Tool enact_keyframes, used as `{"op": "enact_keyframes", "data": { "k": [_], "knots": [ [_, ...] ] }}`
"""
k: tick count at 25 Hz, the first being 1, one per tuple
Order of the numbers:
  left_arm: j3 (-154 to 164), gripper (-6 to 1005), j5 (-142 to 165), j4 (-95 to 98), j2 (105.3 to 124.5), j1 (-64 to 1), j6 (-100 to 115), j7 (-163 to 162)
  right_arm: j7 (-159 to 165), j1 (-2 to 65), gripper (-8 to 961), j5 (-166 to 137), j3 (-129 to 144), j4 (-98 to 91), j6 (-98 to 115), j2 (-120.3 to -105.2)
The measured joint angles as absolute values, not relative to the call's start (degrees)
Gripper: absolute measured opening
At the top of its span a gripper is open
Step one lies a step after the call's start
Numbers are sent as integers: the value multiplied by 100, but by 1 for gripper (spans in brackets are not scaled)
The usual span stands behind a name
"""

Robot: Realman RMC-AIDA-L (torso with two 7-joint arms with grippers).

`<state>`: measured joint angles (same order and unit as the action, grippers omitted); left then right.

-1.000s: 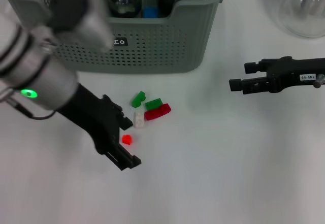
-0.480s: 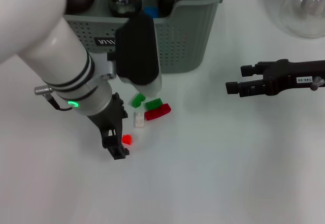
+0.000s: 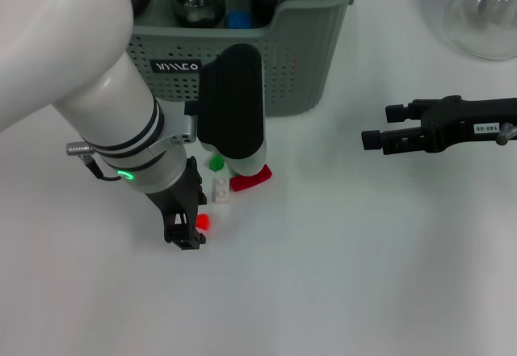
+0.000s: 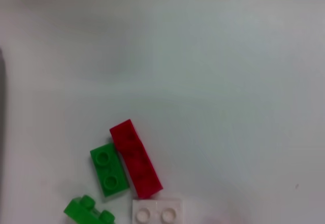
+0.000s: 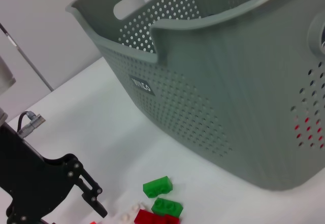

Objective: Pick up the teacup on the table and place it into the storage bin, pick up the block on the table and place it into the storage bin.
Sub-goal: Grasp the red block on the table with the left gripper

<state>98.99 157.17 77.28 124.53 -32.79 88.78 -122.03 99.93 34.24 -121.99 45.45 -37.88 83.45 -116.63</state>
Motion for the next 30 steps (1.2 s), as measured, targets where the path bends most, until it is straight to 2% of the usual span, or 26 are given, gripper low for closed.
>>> {"op": "enact_keyframes", "data": {
  "k": [5,21,30],
  "knots": [
    [9922,554,15710,7572,12454,-3324,8765,-12154,9993,3419,947,-12199,4543,-3788,8342,-11663],
    [10002,519,15706,7411,12463,-3390,8639,-12172,9993,3408,947,-12199,4535,-3788,8350,-11661],
    [10075,221,15706,7428,12463,-3399,8689,-12225,9993,3410,947,-12199,4535,-3788,8350,-11654]
  ]
}}
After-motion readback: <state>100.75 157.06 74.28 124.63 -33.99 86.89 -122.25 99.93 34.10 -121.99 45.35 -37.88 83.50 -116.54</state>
